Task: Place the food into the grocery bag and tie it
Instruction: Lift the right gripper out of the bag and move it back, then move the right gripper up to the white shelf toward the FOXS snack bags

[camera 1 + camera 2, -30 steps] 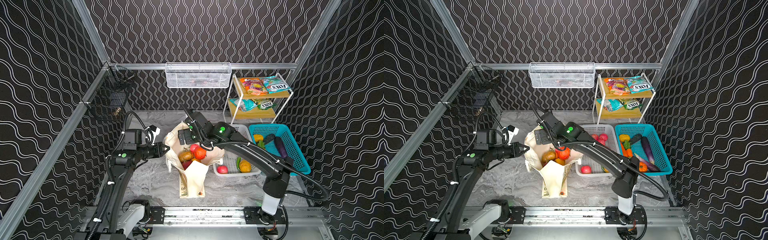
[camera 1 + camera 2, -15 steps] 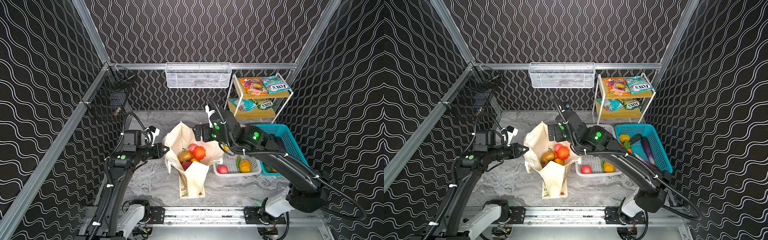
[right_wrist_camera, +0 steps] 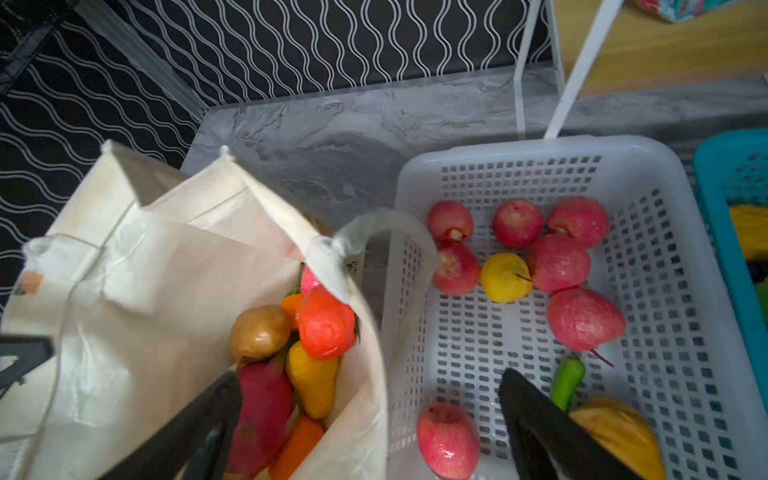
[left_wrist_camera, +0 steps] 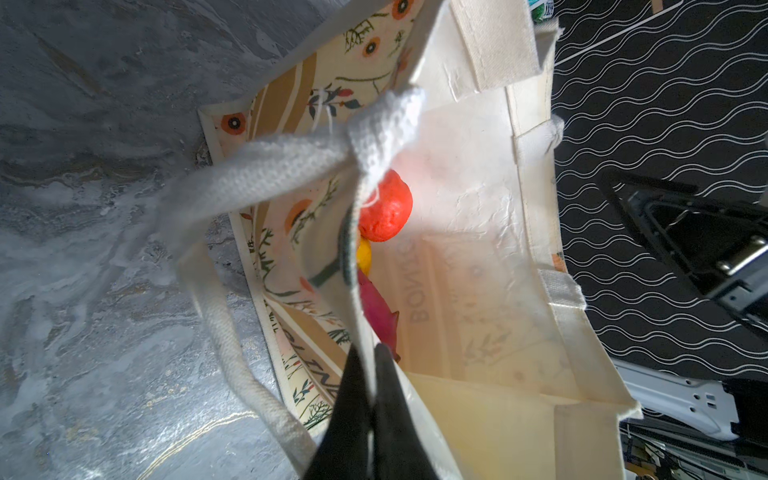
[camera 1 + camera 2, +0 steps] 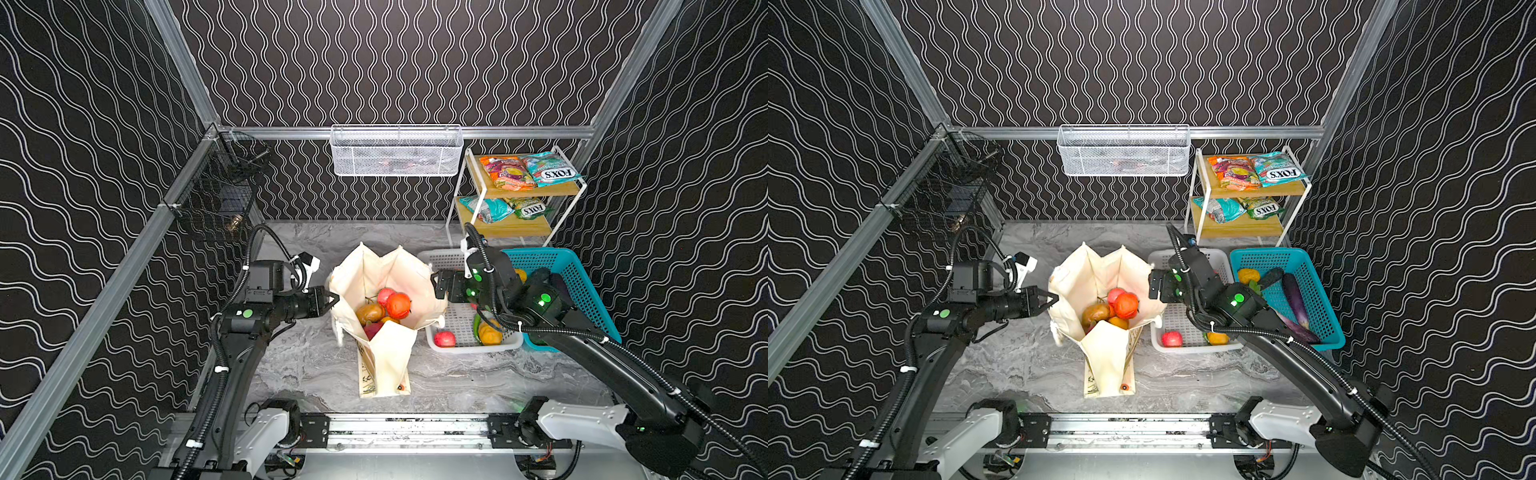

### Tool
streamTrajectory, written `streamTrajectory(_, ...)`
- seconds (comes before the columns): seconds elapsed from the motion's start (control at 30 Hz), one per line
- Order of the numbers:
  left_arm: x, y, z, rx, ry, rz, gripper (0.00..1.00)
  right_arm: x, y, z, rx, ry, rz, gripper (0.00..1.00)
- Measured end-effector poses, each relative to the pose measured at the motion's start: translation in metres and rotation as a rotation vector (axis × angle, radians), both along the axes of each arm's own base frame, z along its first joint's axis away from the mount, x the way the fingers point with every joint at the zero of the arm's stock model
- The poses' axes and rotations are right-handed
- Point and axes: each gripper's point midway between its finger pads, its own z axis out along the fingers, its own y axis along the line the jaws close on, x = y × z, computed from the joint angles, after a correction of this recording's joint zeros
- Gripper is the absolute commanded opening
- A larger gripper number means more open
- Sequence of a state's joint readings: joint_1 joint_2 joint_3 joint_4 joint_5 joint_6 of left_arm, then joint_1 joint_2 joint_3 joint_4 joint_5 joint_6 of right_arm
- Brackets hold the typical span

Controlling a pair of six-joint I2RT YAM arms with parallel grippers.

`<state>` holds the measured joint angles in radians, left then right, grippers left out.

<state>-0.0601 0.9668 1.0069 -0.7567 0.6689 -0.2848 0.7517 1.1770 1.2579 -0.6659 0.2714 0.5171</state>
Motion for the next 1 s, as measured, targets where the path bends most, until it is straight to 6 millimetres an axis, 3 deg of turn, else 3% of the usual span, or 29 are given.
streamTrajectory(0.13, 0.001, -0.002, 0.001, -0.009, -0.002, -0.009, 0.06, 0.011, -0.035, -0.009, 0.053, 0.018, -0.101, 0.95)
streamTrajectory(0.3, 0.001, -0.003, 0.001, -0.015, -0.006, -0.018, 0.06, 0.025, -0.072, -0.001, 0.121, -0.004, -0.220, 0.93)
streamTrajectory(0.4, 0.001, -0.005, 0.001, -0.023, -0.010, -0.026, 0.06, 0.034, -0.092, 0.015, 0.169, -0.041, -0.282, 0.92)
streamTrajectory(0.63, 0.002, -0.007, -0.004, -0.041, -0.019, -0.039, 0.06, 0.067, -0.141, 0.081, 0.296, -0.212, -0.428, 0.88)
streamTrajectory(1.0, 0.007, -0.011, -0.005, -0.057, -0.011, -0.056, 0.07, 0.142, -0.238, 0.129, 0.496, -0.338, -0.608, 0.82)
